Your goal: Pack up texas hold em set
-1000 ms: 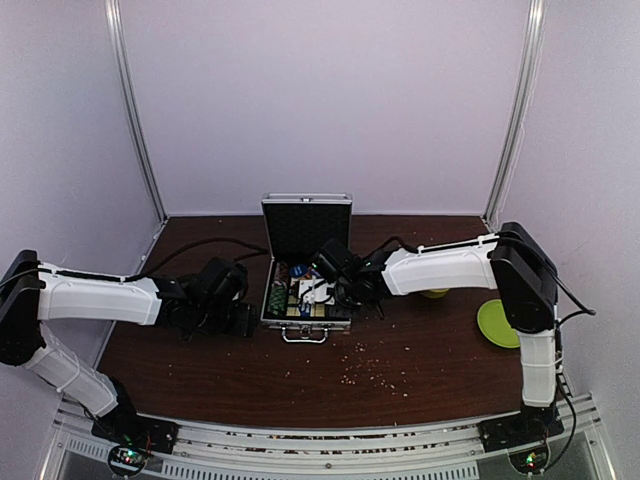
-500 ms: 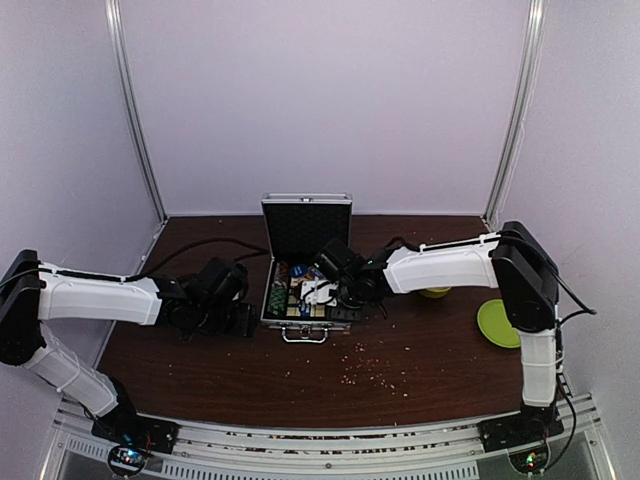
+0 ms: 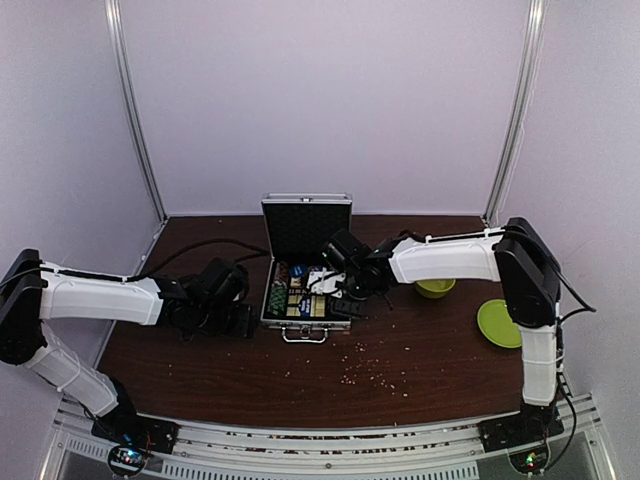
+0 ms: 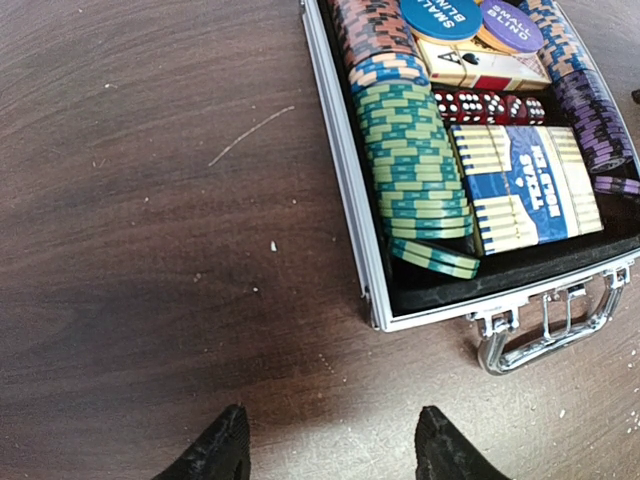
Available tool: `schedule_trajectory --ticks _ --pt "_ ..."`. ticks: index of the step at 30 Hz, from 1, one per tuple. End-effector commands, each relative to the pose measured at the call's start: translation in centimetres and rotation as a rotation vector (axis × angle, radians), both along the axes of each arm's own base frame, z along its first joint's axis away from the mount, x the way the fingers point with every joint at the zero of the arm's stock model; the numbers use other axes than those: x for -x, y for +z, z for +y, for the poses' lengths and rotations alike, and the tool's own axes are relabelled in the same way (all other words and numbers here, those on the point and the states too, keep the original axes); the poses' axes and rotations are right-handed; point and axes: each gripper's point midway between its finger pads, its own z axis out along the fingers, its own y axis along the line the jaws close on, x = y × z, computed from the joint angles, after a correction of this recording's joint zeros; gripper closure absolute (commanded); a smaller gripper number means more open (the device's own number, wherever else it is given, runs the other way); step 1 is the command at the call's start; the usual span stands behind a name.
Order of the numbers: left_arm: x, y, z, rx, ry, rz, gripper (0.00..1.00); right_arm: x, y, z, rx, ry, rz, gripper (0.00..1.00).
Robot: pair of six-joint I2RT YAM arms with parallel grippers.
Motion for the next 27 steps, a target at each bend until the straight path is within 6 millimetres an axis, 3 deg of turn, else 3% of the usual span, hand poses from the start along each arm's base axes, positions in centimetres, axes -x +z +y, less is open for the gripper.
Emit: schedule_trajectory --ticks 1,11,20,27 --pt "-0.5 0.2 -0.5 0.017 -0.004 -0.016 0.42 -0.4 1.1 0.4 -0.048 -0.026 0.015 0.31" --pt "-0.4 0.1 -0.3 0.018 0.003 -0.014 0.42 -3.5 1.5 0.0 -0.138 -0.15 0.07 0.32" --pt "-0.5 0.3 -0.5 0.019 0.001 -0.015 0.42 -3.5 0.9 -0.5 -0.148 -0.168 0.118 0.32" --pt "-0.5 0.4 -0.5 0.02 0.002 -0.017 0.42 -3.0 2.2 -0.2 -0.183 -0.148 0.132 0.32"
